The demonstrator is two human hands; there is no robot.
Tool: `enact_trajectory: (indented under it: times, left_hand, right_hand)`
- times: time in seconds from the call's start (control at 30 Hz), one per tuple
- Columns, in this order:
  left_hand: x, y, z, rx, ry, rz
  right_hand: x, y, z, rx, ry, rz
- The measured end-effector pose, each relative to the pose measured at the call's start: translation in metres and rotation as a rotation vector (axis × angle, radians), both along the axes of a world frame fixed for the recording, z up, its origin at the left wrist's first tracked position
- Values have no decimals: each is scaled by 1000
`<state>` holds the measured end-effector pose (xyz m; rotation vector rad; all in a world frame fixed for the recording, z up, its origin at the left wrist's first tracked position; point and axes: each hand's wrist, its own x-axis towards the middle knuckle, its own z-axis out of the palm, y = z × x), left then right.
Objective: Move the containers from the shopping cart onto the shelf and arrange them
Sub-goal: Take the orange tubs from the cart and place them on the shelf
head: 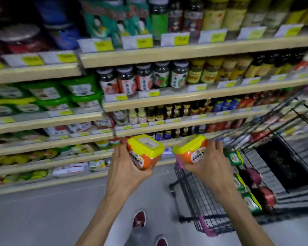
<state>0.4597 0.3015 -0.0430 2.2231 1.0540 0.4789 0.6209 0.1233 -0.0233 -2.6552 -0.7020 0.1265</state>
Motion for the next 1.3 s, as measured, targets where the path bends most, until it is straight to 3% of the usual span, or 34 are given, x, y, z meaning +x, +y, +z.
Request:
enact_trajectory:
  times: [0.17,0.4,0.73,0.97,1.3]
  left_hand:
    - [-102,47,26,-12,-117,246]
    - [-260,129,53,66,-240,411]
    - [-445,255,77,158,-227,577]
    - [-477,351,104,237,-239,622]
    - [-447,493,145,316,-398,641]
  right_hand:
    - [-73,86,35,41,-14,207]
    - [-199,204,64,146,26,370]
    - [-358,367,84,250,37,526]
    - [-392,448,106,343,27,561]
    - [-379,556,148,633,109,494]
